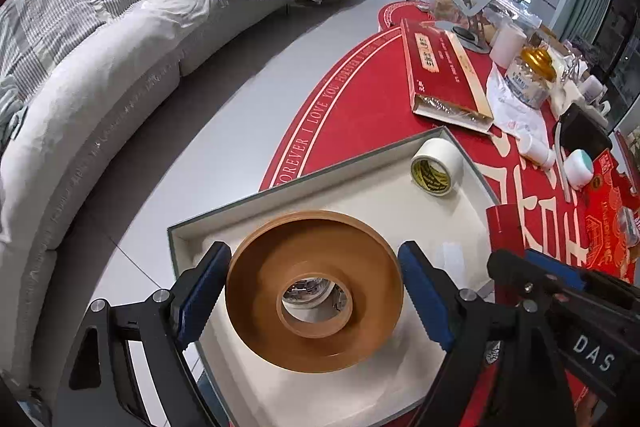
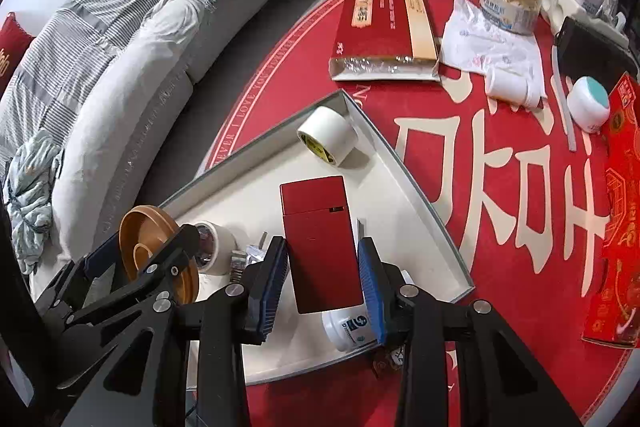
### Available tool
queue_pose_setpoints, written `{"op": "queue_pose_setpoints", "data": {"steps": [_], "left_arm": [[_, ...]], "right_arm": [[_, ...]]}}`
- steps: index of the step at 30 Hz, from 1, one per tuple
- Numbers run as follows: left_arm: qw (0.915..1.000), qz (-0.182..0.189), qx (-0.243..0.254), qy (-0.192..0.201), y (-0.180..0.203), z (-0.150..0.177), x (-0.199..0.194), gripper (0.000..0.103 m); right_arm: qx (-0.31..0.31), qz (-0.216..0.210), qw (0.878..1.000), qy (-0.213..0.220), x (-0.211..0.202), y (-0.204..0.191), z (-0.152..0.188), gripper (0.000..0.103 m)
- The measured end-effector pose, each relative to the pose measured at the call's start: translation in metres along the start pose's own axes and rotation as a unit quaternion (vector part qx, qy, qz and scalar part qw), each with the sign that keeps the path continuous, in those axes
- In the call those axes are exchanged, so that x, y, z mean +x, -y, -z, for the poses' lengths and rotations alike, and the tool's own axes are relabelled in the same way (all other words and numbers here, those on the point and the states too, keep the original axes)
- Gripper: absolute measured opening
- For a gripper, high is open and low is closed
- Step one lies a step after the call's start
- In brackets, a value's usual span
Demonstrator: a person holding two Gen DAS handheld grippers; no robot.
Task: Organize rigid objects
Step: 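Open both tools to drop the red box and cork ring into the tray, then grasp the patterned packet with the right tool while the left tool reaches the second cork ring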
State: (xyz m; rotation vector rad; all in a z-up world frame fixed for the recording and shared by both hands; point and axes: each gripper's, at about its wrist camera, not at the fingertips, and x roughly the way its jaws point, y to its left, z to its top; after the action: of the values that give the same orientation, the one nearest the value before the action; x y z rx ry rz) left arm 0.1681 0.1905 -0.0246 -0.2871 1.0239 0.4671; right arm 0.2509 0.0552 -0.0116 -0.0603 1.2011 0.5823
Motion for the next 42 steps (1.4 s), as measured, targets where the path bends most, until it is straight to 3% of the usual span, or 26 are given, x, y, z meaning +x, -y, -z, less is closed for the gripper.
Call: {"op": "queue_pose_setpoints", "data": {"steps": [10,15,16,17,19,20,24,27,33,37,42], "left_arm": [[0.9996,-0.009,0.010,-0.023,0.003,0.004,0.026,0.087],[0.9989,0.013,0.010,-0.045,0.000,0.009,0.035,0.093],[0.9988,0.009,0.005,-0.047,-0.003,0.010,0.035,0.094],[0.9988,0.009,0.001,-0.048,-0.007,0.011,0.035,0.097],[0.9986,0.021,-0.010,-0.047,-0.013,0.013,0.031,0.103],[0.9987,0.025,-0.014,-0.043,-0.015,0.014,0.027,0.103],[0.9992,0.026,-0.010,-0.029,-0.019,0.021,0.009,0.103],[0.9989,0.034,0.002,-0.033,-0.019,0.037,-0.003,0.103],[0.9973,0.047,0.030,-0.049,-0.003,0.073,-0.016,0.103],[0.9952,0.054,0.048,-0.066,0.008,0.094,-0.019,0.103],[0.9939,0.052,0.046,-0.086,0.007,0.108,-0.016,0.103]], "right_arm": [[0.007,0.005,1.000,-0.019,0.023,0.006,-0.001,0.038],[0.011,0.012,0.999,-0.028,0.030,0.012,0.002,0.038],[0.009,0.012,1.000,-0.024,0.029,0.013,0.003,0.045],[0.006,0.017,1.000,-0.021,0.026,0.014,0.004,0.066],[0.006,0.021,1.000,-0.007,0.019,0.018,0.007,0.095],[0.010,0.016,1.000,0.012,0.011,0.022,0.010,0.096],[0.036,0.016,0.999,0.035,-0.012,0.039,0.025,0.097],[0.069,0.025,0.997,0.037,-0.025,0.065,0.057,0.097],[0.081,0.075,0.994,-0.006,-0.019,0.096,0.116,0.097],[0.024,0.080,0.996,-0.019,-0.003,0.087,0.115,0.097],[-0.109,0.092,0.989,-0.029,0.028,0.055,0.094,0.097]]}}
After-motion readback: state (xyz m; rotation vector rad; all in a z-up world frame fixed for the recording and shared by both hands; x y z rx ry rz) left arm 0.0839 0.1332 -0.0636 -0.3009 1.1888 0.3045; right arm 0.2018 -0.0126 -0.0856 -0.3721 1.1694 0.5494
